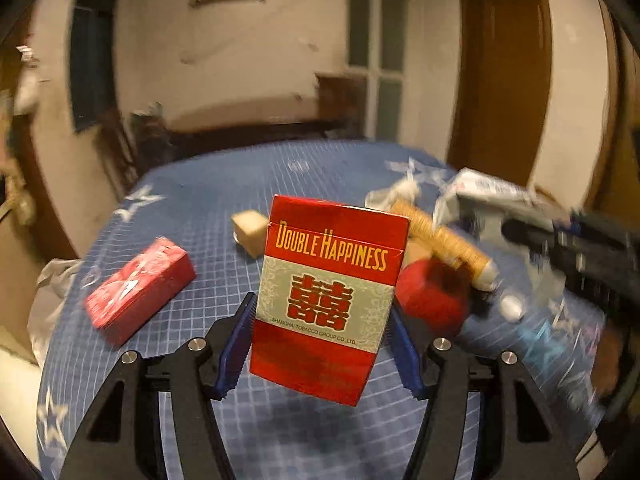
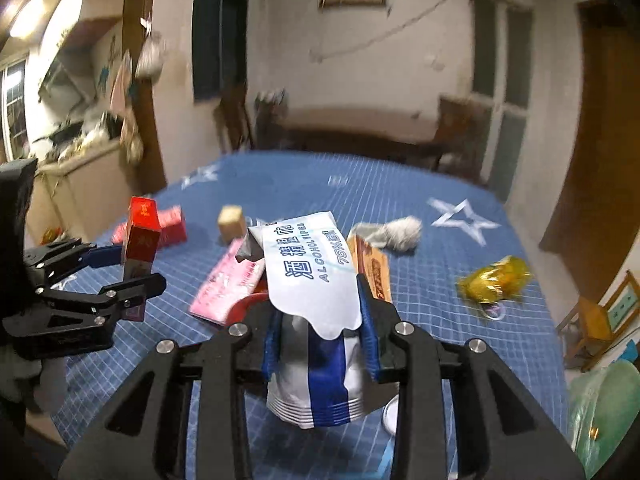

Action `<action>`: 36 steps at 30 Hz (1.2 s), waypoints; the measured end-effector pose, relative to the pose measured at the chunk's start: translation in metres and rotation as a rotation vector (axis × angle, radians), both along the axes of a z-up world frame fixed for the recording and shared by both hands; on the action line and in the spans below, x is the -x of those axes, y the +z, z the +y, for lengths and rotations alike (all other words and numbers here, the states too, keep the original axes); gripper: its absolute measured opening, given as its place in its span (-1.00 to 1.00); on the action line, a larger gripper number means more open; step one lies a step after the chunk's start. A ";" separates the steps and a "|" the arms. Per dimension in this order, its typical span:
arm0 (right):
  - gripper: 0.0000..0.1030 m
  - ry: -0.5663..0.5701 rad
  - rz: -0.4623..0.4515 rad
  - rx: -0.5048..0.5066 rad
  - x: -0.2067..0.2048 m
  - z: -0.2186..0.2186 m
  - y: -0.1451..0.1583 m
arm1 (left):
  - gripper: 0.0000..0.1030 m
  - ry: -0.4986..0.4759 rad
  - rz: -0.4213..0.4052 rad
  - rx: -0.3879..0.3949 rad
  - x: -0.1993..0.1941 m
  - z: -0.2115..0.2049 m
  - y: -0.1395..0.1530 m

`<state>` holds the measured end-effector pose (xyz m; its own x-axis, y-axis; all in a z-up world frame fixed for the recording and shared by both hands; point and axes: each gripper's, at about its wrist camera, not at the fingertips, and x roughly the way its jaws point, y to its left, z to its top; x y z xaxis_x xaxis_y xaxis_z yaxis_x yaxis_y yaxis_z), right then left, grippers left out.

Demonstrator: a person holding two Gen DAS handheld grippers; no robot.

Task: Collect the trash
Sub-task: 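Grasp the red Double Happiness pack with the left tool while the right tool grasps the alcohol wipes pack, then lift the cigarette pack and wipes pack and carry them over the green bin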

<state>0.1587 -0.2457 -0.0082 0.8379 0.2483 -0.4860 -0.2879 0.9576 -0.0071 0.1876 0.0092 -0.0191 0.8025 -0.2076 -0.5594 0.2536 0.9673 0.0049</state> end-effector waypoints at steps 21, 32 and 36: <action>-0.38 -0.168 -0.271 -0.046 0.132 -0.025 0.004 | 0.23 0.214 -0.211 0.112 0.140 -0.037 0.014; -0.38 -0.161 -0.238 -0.077 0.140 -0.038 0.010 | 0.23 0.179 -0.214 0.115 0.158 -0.052 0.027; -0.39 -0.184 -0.226 -0.082 0.143 -0.057 0.018 | 0.23 0.123 -0.198 0.124 0.151 -0.076 0.033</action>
